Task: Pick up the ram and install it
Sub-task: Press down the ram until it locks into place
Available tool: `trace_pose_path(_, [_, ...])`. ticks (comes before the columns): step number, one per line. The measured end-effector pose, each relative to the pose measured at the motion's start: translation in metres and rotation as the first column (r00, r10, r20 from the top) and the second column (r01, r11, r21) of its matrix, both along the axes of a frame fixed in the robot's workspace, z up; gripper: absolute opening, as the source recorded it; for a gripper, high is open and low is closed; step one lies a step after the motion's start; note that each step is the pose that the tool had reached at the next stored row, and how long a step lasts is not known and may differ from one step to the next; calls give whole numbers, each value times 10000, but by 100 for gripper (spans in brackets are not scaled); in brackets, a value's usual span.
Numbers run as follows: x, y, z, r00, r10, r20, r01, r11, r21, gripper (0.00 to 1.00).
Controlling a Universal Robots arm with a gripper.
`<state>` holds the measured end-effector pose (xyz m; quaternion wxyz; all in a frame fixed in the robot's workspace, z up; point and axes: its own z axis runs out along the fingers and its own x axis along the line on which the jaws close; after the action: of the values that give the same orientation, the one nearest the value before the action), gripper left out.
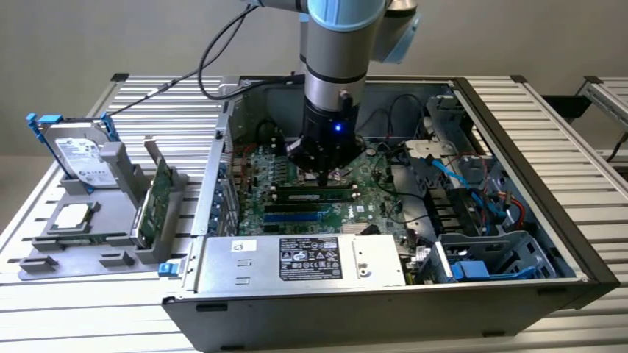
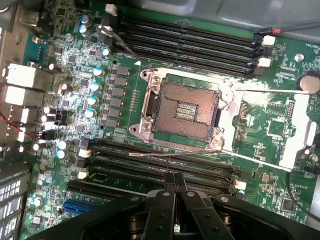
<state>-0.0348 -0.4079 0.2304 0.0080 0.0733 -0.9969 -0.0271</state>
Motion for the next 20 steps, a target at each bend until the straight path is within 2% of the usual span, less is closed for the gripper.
trace_pose_path(4, [0, -1, 0, 9975, -713, 0, 713, 9975, 0, 11])
trace_pose_path(10, [0, -1, 0, 9857, -1685, -2, 1685, 9857, -1, 11])
trace_pose_path(12, [-3, -8, 2, 9844, -1758, -4, 1758, 9844, 4, 11])
trace_pose_path(20, [-53, -133, 58, 9844, -1757, -10, 1757, 9844, 42, 11])
